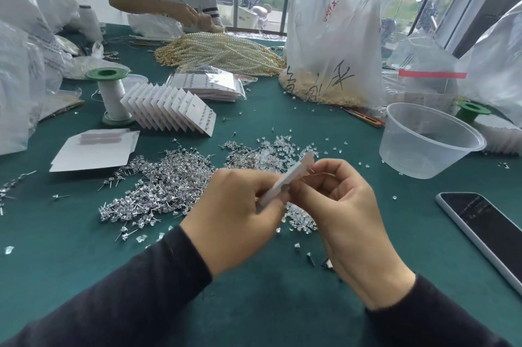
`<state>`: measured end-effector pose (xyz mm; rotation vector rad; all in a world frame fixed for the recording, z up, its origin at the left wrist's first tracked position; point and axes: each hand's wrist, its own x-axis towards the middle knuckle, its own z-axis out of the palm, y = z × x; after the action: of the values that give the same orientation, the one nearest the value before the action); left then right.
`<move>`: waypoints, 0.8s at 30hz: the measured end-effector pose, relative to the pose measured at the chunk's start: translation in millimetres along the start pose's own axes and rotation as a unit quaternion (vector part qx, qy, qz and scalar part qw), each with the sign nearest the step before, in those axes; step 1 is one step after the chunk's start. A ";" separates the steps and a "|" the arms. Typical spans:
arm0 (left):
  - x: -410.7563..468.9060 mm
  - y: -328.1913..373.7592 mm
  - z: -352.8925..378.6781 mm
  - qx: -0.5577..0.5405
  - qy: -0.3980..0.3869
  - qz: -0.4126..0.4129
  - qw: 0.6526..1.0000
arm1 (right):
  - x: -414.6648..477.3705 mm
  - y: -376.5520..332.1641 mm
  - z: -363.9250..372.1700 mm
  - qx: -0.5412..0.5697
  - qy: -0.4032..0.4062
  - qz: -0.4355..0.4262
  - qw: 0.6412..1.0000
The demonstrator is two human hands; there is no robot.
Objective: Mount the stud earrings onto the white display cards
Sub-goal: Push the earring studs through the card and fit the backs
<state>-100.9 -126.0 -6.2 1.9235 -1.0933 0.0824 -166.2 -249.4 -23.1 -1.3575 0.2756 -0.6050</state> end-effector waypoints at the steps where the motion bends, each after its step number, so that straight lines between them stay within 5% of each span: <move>1: 0.0 -1.7 0.1 -0.001 0.014 -0.008 1.000 | -0.7 0.0 -0.1 -0.014 -0.005 -0.018 1.000; 8: 3.6 -8.0 -3.5 0.053 0.125 -0.044 0.990 | 9.0 -10.2 -12.0 -0.152 -0.049 -0.102 0.982; 12: 9.0 -18.7 -11.6 0.021 0.157 -0.096 0.983 | 32.7 -16.0 -45.2 -0.481 -0.012 -0.103 0.870; 16: 12.0 -27.3 -15.3 -0.032 0.155 -0.162 0.974 | 36.4 -4.5 -54.7 -0.576 -0.077 -0.057 0.812; 24: 16.3 -22.1 -14.4 -0.192 0.114 -0.267 0.937 | 42.0 1.7 -45.3 -0.563 -0.047 -0.084 0.821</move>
<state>-70.2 -121.6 -5.1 1.7357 -0.3705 -0.1938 -154.9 -310.0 -27.8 -2.5785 0.4694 -0.5146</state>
